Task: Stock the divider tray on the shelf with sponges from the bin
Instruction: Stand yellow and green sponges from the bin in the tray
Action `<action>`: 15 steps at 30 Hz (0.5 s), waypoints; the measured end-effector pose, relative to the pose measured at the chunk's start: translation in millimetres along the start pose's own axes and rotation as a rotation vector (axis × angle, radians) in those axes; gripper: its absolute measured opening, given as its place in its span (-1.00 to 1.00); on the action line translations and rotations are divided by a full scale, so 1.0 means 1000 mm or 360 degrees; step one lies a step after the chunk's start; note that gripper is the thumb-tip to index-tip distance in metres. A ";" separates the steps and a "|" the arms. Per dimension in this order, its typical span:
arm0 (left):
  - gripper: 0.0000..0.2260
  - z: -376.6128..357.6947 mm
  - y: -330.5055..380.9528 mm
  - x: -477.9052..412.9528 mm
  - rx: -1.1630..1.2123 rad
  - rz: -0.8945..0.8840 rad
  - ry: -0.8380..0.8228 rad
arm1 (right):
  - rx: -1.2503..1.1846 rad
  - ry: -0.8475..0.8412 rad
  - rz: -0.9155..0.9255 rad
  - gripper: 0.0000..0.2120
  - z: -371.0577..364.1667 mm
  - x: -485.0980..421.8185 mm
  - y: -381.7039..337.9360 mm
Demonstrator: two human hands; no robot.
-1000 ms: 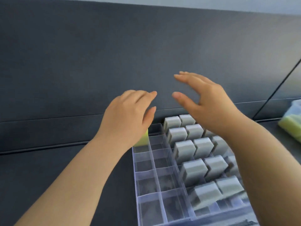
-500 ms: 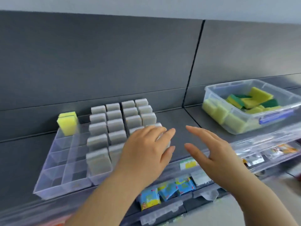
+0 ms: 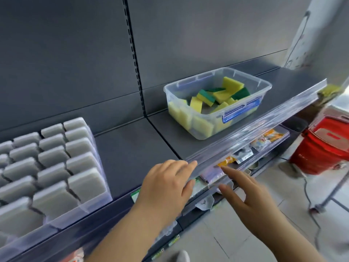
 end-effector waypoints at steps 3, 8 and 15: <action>-0.67 -0.026 -0.008 -0.031 0.0019 0.0043 0.0003 | 0.0002 -0.0015 -0.0021 -0.56 0.007 -0.029 0.023; -0.65 -0.067 -0.028 -0.104 0.0072 0.0068 0.0069 | 0.0132 0.0081 0.0005 -0.55 0.053 -0.107 0.043; -0.66 -0.122 -0.031 -0.207 0.0044 -0.0033 0.0069 | 0.0113 0.0440 0.0049 -0.63 0.125 -0.190 0.087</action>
Point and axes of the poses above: each hand's wrist, its own x-axis away from the middle knuckle, its own z-axis out of the back of the hand, y = z × x, the point moved 8 cm from there along -x, towards the middle knuckle, and after that the axes turned 10 degrees about y, right-handed, at the moved point
